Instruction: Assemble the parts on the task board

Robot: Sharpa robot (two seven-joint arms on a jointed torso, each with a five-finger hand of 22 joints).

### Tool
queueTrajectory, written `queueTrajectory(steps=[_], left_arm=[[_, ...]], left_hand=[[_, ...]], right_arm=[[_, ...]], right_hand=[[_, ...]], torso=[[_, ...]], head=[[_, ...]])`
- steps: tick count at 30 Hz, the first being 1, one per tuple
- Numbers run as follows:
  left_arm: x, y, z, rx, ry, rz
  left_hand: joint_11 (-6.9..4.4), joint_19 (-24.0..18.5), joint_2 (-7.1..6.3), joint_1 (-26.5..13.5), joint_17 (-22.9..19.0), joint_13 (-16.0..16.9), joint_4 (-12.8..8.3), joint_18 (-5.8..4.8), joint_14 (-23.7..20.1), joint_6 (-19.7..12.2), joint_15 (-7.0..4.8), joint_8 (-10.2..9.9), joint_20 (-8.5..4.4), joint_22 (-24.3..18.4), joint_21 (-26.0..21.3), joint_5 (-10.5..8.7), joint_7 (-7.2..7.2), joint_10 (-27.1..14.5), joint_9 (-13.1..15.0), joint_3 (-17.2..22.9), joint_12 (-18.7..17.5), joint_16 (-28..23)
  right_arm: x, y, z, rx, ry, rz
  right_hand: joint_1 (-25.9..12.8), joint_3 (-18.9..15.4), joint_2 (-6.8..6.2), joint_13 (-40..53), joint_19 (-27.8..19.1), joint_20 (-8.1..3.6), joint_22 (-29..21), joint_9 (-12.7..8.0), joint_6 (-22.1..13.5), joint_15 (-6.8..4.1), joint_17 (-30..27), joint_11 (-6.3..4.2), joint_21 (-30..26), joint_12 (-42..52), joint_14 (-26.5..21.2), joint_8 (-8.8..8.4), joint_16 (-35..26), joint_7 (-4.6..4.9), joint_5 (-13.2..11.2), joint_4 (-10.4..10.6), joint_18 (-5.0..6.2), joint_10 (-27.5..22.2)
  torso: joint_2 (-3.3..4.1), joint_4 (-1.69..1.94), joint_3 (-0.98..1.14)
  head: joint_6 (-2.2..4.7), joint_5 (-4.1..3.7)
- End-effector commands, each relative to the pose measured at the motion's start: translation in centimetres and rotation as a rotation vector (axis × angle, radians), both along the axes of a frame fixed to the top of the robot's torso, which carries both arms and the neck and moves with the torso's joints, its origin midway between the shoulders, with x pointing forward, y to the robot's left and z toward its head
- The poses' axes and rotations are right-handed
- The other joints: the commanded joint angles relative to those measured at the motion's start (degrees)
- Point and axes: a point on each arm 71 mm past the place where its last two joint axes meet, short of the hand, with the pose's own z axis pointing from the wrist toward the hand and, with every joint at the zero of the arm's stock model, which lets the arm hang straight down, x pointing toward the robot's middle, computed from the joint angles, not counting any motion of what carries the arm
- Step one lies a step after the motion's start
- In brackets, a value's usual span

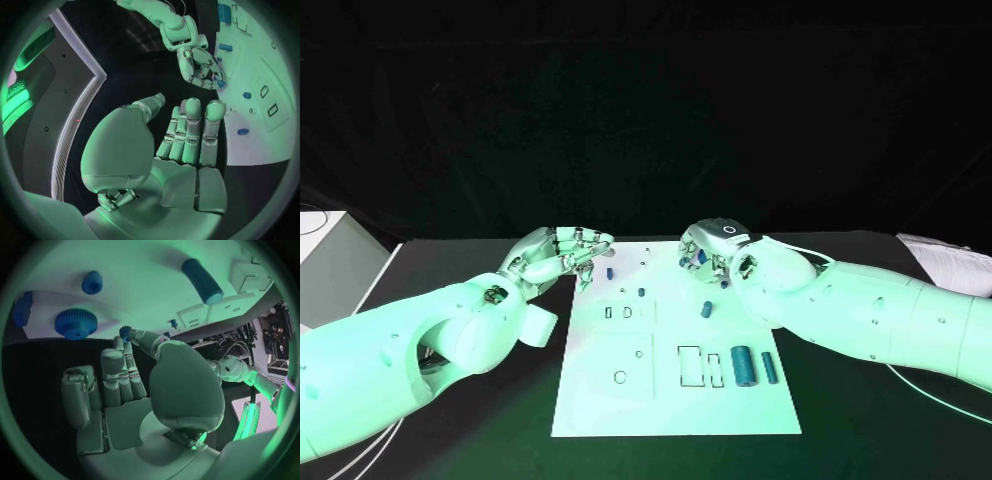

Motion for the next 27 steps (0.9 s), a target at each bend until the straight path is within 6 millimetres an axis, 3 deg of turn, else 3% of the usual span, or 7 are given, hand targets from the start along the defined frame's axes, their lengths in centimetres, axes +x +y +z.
queueTrajectory(steps=[1,6,19,27], left_arm=[[-0.1,-0.1,0.2,-0.004,-0.008,-0.011],[-0.1,-0.1,0.2,-0.004,-0.008,-0.011],[-0.2,-0.3,0.2,-0.006,-0.008,-0.02],[-0.3,-0.4,0.3,-0.008,-0.008,-0.025]], left_hand=[[0.18,-0.4,0.23,-0.2,-0.1,-0.1,0.0,1.11,0.2,-0.5,0.35,-0.1,-0.06,-0.1,-0.3,-0.23,0.32,-0.4,0.1,0.3,-0.3,-0.4],[0.18,-0.4,0.23,-0.2,-0.1,-0.1,0.0,1.11,0.2,-0.5,0.35,-0.1,-0.06,-0.1,-0.3,-0.23,0.32,-0.4,0.1,0.3,-0.3,-0.4],[0.18,-0.4,0.23,-0.2,-0.1,-0.1,0.0,1.11,0.2,-0.5,0.35,-0.1,-0.06,-0.1,-0.3,-0.23,0.32,-0.4,0.1,0.3,-0.3,-0.4],[0.18,-0.4,0.23,-0.2,-0.1,-0.1,0.0,1.11,0.2,-0.5,0.35,-0.1,-0.06,-0.1,-0.3,-0.23,0.32,-0.4,0.1,0.3,-0.3,-0.4]], right_arm=[[0.0,0.5,0.5,0.018,-0.051,-0.004],[0.2,1.6,0.8,0.027,-0.068,0.004],[1.5,4.1,1.2,0.036,-0.094,0.009],[2.0,4.8,1.2,0.037,-0.099,0.007]], right_hand=[[0.0,0.2,0.51,-0.1,4.8,-0.49,13.2,0.0,0.3,-0.24,-0.1,0.02,0.0,-0.3,0.0,0.13,0.2,-0.04,0.2,-0.1,-0.29,0.6],[0.0,0.2,0.41,-0.1,4.8,-0.5,13.1,0.0,0.2,-0.24,-0.2,0.04,-0.1,-0.4,-0.1,0.11,0.1,-0.03,0.2,-0.1,-0.26,0.6],[-0.1,0.2,0.29,-0.2,4.7,-0.51,13.0,0.0,0.2,-0.23,-0.3,0.07,-0.2,-0.5,-0.1,0.06,0.0,0.02,0.2,-0.1,-0.23,0.6],[-0.1,0.2,0.26,-0.2,4.7,-0.51,12.9,0.0,0.1,-0.22,-0.4,0.08,-0.2,-0.6,-0.1,0.01,0.0,0.05,0.2,-0.1,-0.22,0.6]], torso=[[0.03,0.02,-0.04],[0.11,0.31,-0.08],[0.27,0.21,-0.05],[0.43,0.33,-0.17]], head=[[0.15,-0.09],[0.34,-0.19],[0.45,-0.06],[0.41,0.06]])
